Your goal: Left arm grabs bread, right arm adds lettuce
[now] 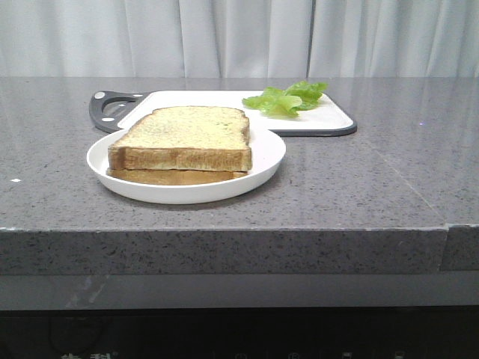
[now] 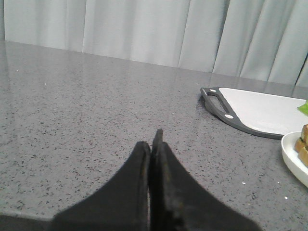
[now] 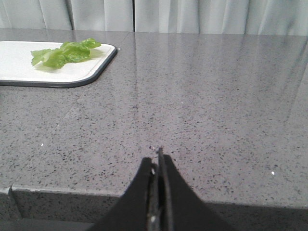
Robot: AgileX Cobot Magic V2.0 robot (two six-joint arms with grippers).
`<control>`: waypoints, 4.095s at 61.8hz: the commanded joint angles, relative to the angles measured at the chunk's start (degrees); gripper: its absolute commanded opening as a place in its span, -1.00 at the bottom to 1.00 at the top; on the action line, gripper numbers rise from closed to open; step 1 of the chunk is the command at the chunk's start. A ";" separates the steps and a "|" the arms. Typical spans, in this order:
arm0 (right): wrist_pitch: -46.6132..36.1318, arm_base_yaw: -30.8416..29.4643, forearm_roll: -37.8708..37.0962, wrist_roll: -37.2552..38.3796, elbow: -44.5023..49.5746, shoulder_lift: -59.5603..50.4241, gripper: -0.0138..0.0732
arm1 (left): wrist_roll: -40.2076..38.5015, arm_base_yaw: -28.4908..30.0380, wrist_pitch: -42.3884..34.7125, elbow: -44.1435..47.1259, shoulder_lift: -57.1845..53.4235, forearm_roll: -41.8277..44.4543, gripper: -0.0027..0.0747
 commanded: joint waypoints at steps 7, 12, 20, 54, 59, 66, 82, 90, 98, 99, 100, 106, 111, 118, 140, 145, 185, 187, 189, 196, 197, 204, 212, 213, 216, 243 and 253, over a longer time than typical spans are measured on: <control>-4.19 -0.33 -0.44 -0.44 -0.11 -1.21 -0.95 | -0.46 0.02 -4.85 0.25 -1.20 -0.07 -0.98; -4.19 -0.33 -0.44 -0.44 -0.11 -1.21 -0.95 | -0.46 0.02 -4.85 0.25 -1.20 -0.07 -0.98; -4.19 -0.33 -0.44 -0.44 -0.11 -1.21 -0.95 | -0.46 0.02 -4.85 0.25 -1.20 -0.07 -0.98; -6.99 -0.33 -0.44 -0.39 -0.11 -1.21 -0.95 | -0.46 0.02 -8.17 0.25 -1.20 -0.07 -0.98; -8.00 -0.33 -0.44 -0.33 -0.26 -1.21 -0.95 | -0.46 0.02 -12.81 0.03 -1.09 -0.07 -0.98; -8.35 -0.33 0.22 -0.13 -2.37 -1.21 -0.95 | -0.57 0.02 -17.06 -1.83 -0.96 -0.46 -0.98; -4.16 -0.33 0.17 -0.19 -15.12 0.22 -0.95 | -0.57 0.02 -12.89 -14.93 0.41 -0.23 -0.98; 1.08 -0.33 0.17 -0.46 -22.99 4.79 -0.95 | -0.57 0.02 -4.81 -24.11 4.77 -0.23 -0.98; 6.51 -0.33 0.17 -0.46 -31.21 11.33 -0.95 | -0.57 0.02 2.99 -32.24 11.08 0.19 -0.98; 7.48 -0.33 0.17 -0.46 -32.01 12.32 -0.95 | -0.57 0.02 4.20 -33.40 11.74 0.19 -0.98; 8.12 -0.33 0.17 -0.46 -33.20 13.00 -0.95 | -0.57 0.02 5.04 -34.14 12.69 0.19 -0.98; 12.95 -0.33 0.17 -0.46 -38.61 18.03 -0.95 | -0.44 0.02 11.63 -38.86 17.41 0.19 -0.98; 17.18 -0.33 0.17 -0.46 -41.81 21.86 -0.95 | -0.44 0.02 17.87 -41.42 20.83 0.19 -0.98; 19.54 -0.33 0.17 -0.46 -42.90 26.07 -0.95 | -0.44 0.02 20.94 -41.85 24.34 -0.03 -0.98; 20.95 -0.33 0.17 -0.46 -42.93 32.77 -0.95 | -0.44 0.02 22.93 -41.85 29.55 -0.14 -0.98; 21.73 -0.33 0.17 -0.46 -42.93 33.79 -0.95 | -0.44 0.02 24.82 -41.85 30.52 -0.14 -0.98; 25.98 -0.33 4.19 -0.46 -42.93 39.25 0.33 | 16.54 -1.85 31.45 -44.72 42.33 -18.40 0.34; 25.98 -0.33 4.19 -0.46 -42.93 39.25 0.33 | 17.00 -2.72 31.58 -45.45 43.64 -18.54 0.34; 25.98 -0.33 4.19 -0.46 -42.93 39.25 0.33 | 17.25 -3.54 31.57 -46.18 44.77 -18.54 0.34; 25.98 -0.33 4.26 -0.46 -42.93 39.25 0.33 | 17.39 -7.95 31.45 -48.95 49.45 -18.42 0.34; 25.98 -0.33 4.26 -0.46 -42.93 39.25 0.33 | 17.39 -8.59 31.45 -49.33 50.04 -18.28 0.34; 25.98 -0.33 4.26 -0.46 -42.93 39.25 0.33 | 17.39 -13.86 30.23 -52.17 54.48 -16.00 0.34; 25.98 -0.33 4.26 -0.46 -42.93 39.25 0.33 | 13.65 -20.08 29.51 -55.43 60.22 -12.14 0.34; 26.03 -0.33 4.27 -0.46 -42.93 39.25 0.33 | 12.60 -20.62 29.65 -55.81 60.81 -11.37 0.34; 26.03 -0.33 4.27 -0.46 -42.93 39.25 0.33 | 7.40 -22.44 30.32 -57.24 63.01 -8.29 0.34; 26.03 -0.33 4.27 -0.46 -42.93 39.25 0.33 | 1.33 -28.01 44.08 -73.35 81.70 -12.49 0.34; 26.09 -0.33 4.33 -0.46 -42.93 39.25 0.33 | 1.43 -28.01 44.73 -75.75 85.88 -14.85 0.34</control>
